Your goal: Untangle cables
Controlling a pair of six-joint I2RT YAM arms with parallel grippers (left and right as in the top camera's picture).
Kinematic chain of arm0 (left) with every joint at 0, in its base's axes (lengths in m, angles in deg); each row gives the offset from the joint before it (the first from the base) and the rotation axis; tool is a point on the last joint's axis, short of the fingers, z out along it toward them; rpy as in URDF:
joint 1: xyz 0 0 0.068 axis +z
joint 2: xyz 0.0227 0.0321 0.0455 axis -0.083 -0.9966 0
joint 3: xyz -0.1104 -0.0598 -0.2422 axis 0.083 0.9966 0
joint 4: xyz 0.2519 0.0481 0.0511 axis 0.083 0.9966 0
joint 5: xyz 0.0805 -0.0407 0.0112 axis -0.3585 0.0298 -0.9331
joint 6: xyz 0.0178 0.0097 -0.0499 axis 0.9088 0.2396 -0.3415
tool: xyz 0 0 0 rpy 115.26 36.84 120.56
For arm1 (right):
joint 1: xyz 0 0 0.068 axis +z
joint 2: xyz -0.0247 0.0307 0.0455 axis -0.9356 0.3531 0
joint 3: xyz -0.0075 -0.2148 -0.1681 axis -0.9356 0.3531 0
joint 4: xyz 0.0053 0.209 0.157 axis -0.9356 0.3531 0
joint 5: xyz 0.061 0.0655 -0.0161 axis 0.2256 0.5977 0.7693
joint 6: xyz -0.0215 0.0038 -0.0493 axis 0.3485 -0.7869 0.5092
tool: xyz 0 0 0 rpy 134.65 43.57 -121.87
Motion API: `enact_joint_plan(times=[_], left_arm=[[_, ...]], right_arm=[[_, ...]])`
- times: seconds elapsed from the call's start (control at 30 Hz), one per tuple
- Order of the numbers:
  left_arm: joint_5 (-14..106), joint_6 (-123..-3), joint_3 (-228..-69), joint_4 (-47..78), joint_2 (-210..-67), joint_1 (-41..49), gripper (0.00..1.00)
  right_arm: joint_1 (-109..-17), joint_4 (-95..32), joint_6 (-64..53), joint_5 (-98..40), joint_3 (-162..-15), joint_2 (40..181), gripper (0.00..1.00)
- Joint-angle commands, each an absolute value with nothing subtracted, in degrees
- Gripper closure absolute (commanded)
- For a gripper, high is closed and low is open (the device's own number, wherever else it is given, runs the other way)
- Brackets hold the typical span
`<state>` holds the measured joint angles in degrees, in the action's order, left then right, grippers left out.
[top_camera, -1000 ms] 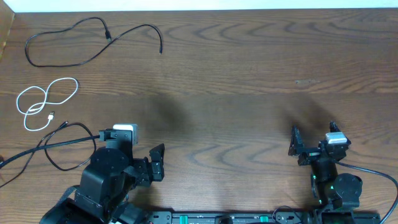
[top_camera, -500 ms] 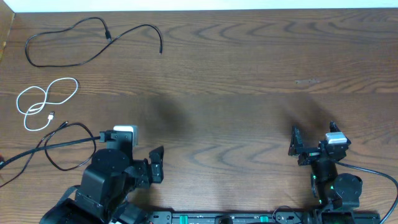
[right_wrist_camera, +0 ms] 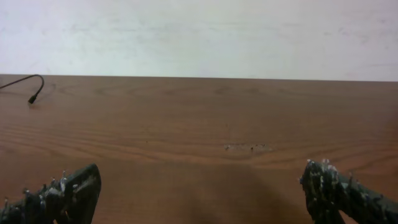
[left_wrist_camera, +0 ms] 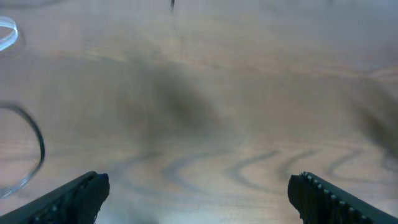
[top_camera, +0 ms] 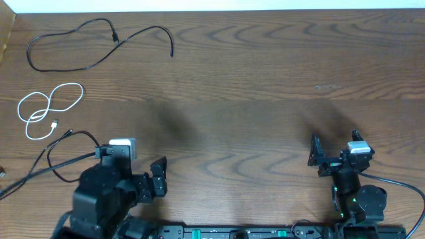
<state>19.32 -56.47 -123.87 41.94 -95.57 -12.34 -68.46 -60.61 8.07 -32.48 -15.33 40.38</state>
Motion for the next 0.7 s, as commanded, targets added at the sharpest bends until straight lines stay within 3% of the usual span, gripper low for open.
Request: enact_joint_plan(times=[0.0, 0.2, 0.67], left_arm=[[25.20, -45.48, -119.56, 39.14, -90.98, -7.67, 0.02], [28.83, -37.81, -111.72, 34.09, -85.51, -3.49, 0.02], [33.40, -35.84, -86.32, 8.21, -69.34, 4.18, 0.02]], right_arm=[[-68.92, -60.42, 8.73, -32.51, -15.11, 39.93, 0.01], [-68.92, -60.42, 8.73, -32.51, -15.11, 39.93, 0.01], [-68.92, -60.42, 8.73, -32.51, -15.11, 39.93, 0.01]])
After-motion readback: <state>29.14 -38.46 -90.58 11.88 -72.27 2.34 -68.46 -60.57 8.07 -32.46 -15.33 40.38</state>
